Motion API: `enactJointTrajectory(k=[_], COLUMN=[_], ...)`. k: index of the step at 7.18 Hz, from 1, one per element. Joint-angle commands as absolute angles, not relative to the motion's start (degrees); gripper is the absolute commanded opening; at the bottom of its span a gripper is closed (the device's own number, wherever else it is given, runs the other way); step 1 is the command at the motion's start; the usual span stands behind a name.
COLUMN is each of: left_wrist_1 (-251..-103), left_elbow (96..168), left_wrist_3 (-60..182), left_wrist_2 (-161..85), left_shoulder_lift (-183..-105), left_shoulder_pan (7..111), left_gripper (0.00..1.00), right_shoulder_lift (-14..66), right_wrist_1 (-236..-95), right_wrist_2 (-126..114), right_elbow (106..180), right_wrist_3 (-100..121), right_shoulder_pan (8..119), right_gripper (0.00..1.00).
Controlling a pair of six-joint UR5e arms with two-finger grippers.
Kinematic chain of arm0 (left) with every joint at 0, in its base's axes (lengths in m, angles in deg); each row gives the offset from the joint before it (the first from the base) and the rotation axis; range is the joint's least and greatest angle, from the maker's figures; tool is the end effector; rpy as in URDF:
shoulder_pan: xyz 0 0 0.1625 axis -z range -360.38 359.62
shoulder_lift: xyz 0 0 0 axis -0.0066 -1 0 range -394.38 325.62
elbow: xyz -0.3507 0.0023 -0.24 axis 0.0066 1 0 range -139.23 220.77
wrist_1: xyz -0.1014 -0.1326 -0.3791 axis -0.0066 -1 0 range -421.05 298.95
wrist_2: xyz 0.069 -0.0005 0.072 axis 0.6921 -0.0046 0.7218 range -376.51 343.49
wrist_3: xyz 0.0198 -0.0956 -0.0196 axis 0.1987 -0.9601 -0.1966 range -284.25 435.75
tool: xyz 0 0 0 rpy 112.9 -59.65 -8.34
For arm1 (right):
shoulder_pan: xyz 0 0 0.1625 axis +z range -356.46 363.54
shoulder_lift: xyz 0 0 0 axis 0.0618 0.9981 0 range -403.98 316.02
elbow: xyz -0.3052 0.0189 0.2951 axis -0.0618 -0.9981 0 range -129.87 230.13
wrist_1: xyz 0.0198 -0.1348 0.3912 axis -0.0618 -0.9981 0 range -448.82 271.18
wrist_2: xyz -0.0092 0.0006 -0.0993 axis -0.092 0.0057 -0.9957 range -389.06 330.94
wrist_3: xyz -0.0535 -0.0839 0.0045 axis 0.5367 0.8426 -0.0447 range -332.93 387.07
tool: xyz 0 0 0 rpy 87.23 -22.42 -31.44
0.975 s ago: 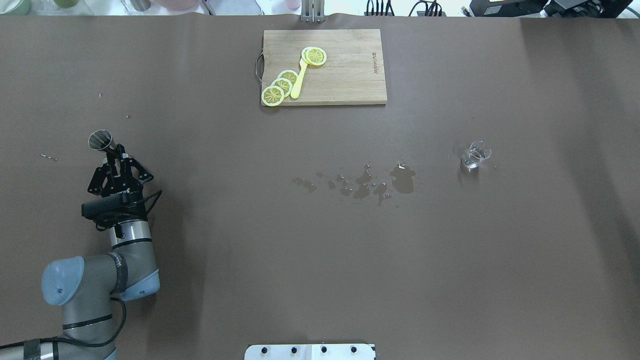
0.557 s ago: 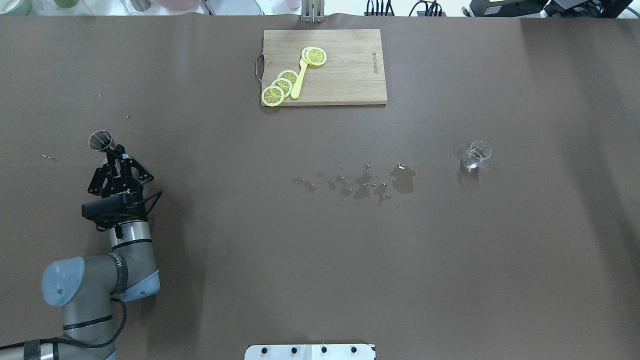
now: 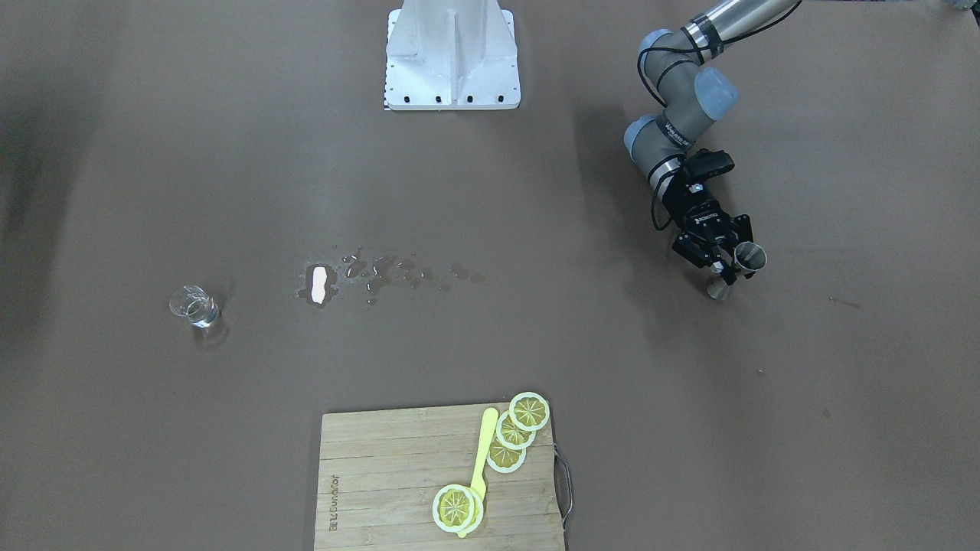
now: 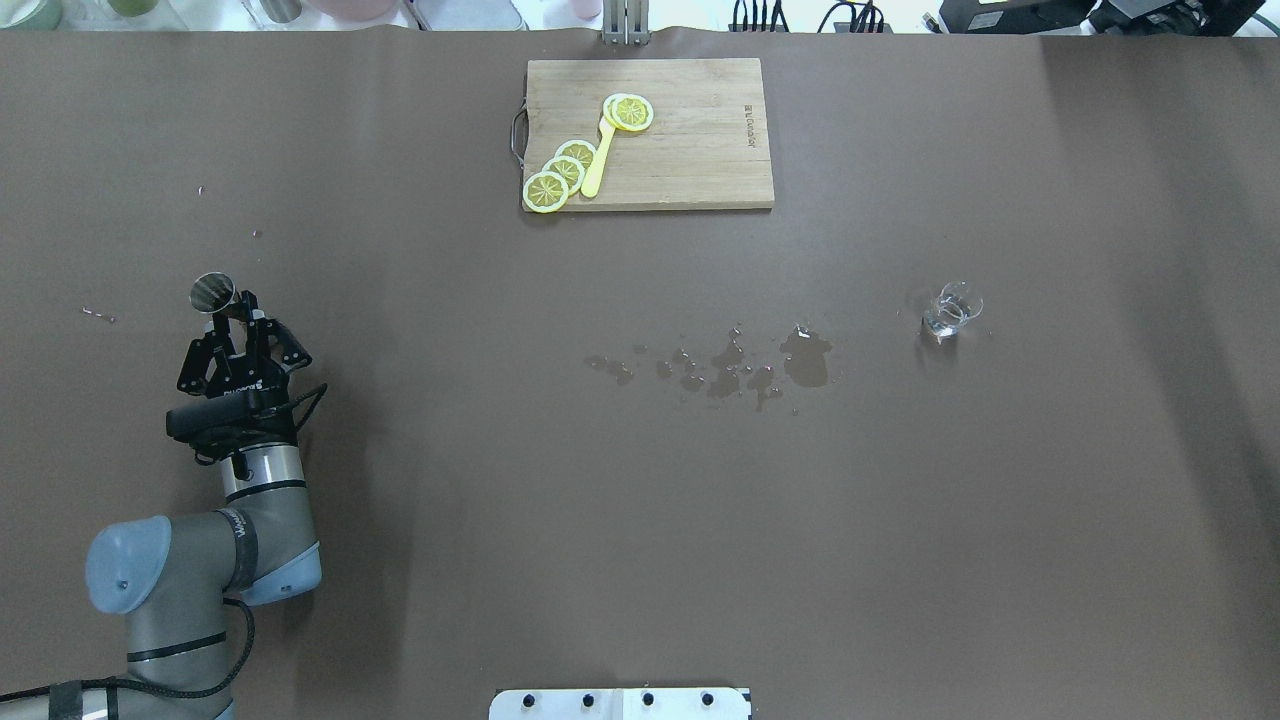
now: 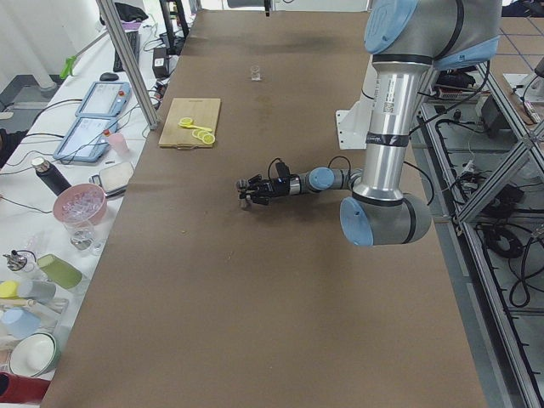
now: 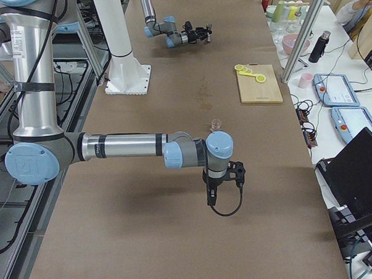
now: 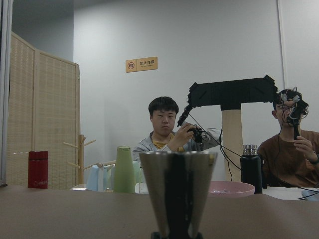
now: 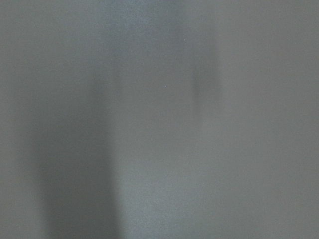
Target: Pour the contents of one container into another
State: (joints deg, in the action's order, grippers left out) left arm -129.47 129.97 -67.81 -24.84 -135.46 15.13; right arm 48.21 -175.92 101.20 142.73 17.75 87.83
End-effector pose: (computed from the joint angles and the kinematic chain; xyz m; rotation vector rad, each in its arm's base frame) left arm 0.4800 -0.3738 0.5433 1.4486 0.3209 -0.8469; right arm 0.0208 -0.4843 0.6544 -0.0369 -0.7037 0.0401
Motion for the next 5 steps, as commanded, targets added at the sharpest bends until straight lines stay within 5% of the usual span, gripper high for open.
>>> enactJointTrajectory(k=[1, 2, 4, 5], left_wrist_1=[-128.73, -128.73, -128.73, -128.64], left_elbow=[130.07, 130.07, 129.72, 129.80], left_wrist_3=[-67.69, -67.77, -68.04, -68.04], left_wrist_2=[-24.77, -24.68, -23.72, -23.63], left_shoulder_lift=[-135.46, -135.46, -135.46, -135.46], left_shoulder_pan=[15.09, 15.09, 15.09, 15.09], left_gripper=[0.50, 0.50, 0.98, 0.99], right_shoulder_lift=[48.22, 48.22, 48.22, 48.22], right_wrist_1=[-175.83, -175.75, -175.74, -175.66], right_wrist_2=[101.20, 101.20, 101.20, 101.20], right_elbow=[142.67, 142.67, 142.76, 142.76], right_wrist_3=[17.75, 17.75, 17.75, 17.75], right_shoulder_pan=[87.83, 87.83, 87.83, 87.83], right_gripper=[1.00, 1.00, 1.00, 1.00])
